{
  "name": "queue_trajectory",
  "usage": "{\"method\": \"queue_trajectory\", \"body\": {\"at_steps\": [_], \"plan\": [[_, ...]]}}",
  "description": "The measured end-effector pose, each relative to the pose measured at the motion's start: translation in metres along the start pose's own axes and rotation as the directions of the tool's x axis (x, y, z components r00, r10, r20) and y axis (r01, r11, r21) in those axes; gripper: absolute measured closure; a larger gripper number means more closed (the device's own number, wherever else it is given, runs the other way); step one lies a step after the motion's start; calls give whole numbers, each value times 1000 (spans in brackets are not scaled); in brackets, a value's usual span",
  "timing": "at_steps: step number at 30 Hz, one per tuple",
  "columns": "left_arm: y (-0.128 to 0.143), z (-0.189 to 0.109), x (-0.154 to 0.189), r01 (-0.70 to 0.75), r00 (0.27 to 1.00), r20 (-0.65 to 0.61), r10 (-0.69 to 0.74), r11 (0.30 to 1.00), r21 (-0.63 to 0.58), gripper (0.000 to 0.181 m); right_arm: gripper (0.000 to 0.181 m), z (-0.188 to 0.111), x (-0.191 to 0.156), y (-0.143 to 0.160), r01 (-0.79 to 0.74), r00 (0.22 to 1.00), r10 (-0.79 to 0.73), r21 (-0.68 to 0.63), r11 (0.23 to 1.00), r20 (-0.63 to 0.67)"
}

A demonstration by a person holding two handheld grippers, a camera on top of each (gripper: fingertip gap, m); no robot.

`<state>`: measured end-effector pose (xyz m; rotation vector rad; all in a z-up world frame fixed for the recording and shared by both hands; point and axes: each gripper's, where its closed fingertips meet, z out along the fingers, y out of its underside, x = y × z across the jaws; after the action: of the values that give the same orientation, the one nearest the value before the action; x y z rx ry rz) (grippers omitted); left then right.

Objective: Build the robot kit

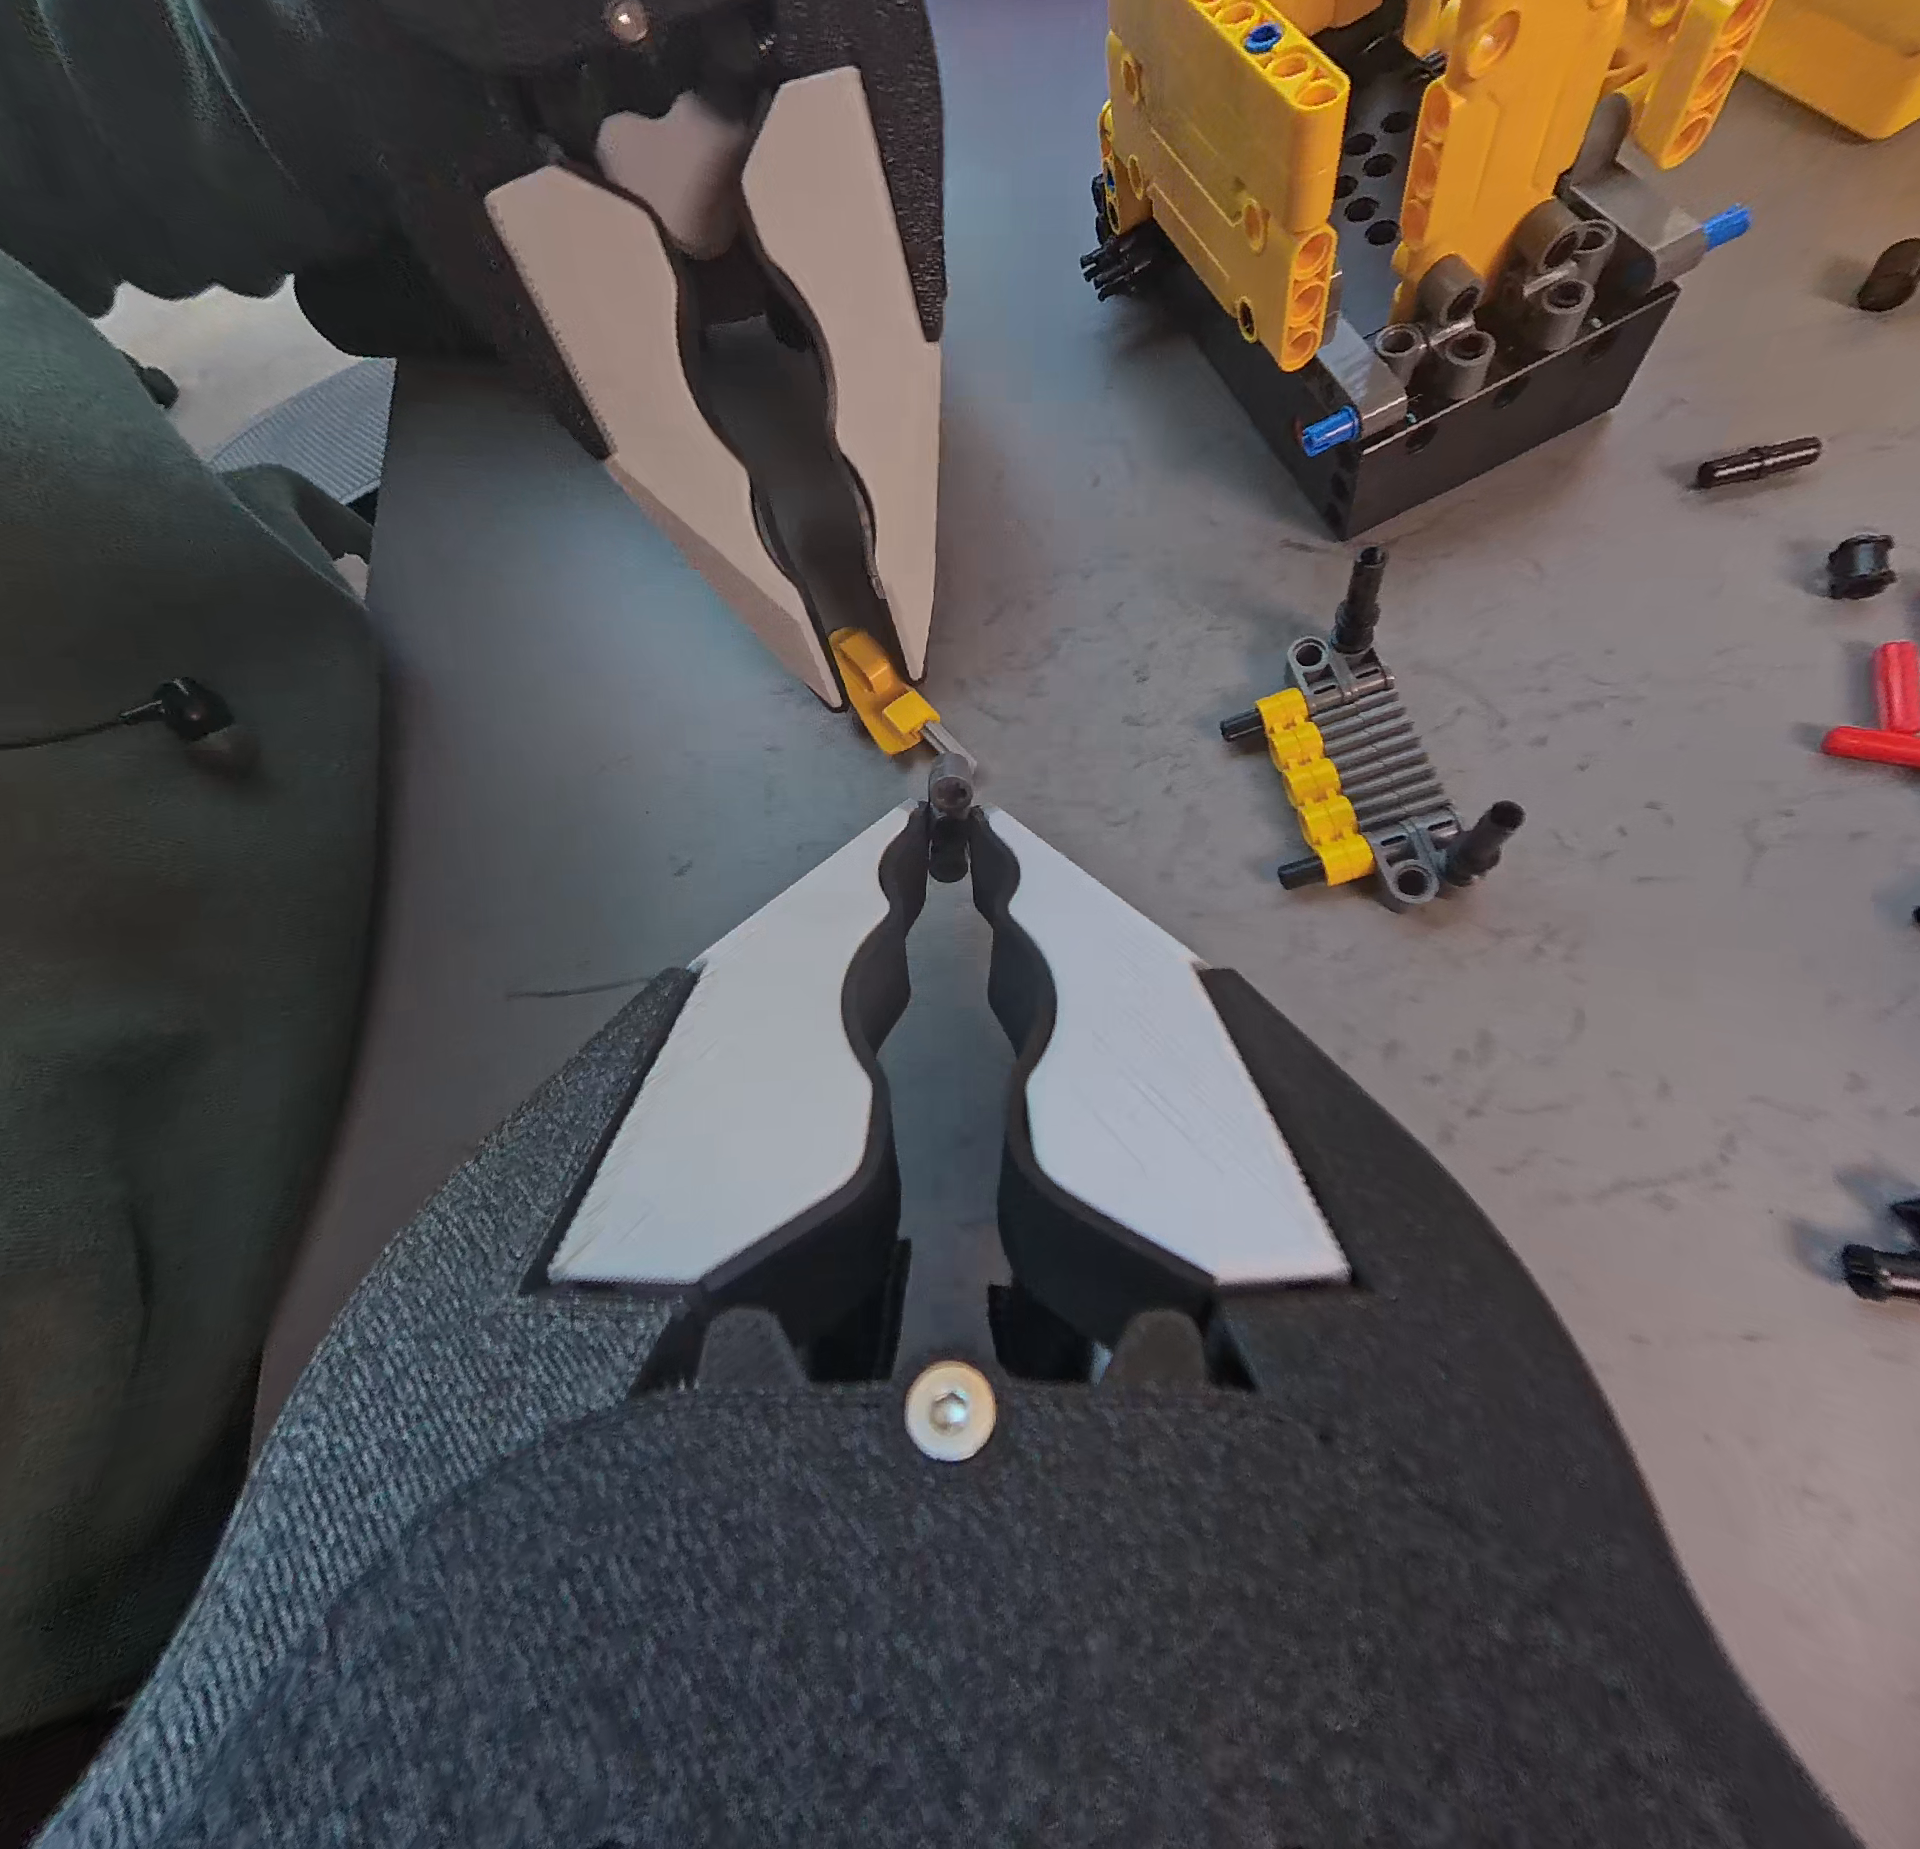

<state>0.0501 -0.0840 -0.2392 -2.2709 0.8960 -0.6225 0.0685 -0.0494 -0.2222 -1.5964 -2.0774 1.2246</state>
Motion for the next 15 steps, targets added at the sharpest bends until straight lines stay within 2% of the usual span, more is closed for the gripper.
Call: {"method": "queue_trajectory", "body": {"at_steps": [4, 7, 10, 11, 15], "plan": [[-16, -8, 6, 206, 955, -237, -176, 972, 110, 170, 175, -4, -4, -3, -11, 999, 10, 22, 1000, 36], [-34, -21, 14, 271, 910, -372, -184, 942, 197, 170, 175, -11, -10, -10, -46, 994, 38, 77, 996, 101], [-46, -33, 16, 302, 878, -449, -163, 918, 256, 171, 175, -19, -17, -15, -65, 983, 44, 117, 991, 179], [-48, -37, 16, 306, 874, -459, -156, 912, 273, 175, 175, -22, -20, -17, -74, 976, 44, 134, 988, 211], [-52, -50, 10, 343, 859, -488, -153, 881, 328, 176, 175, -30, -24, -25, -124, 956, 65, 191, 974, 286]]}}
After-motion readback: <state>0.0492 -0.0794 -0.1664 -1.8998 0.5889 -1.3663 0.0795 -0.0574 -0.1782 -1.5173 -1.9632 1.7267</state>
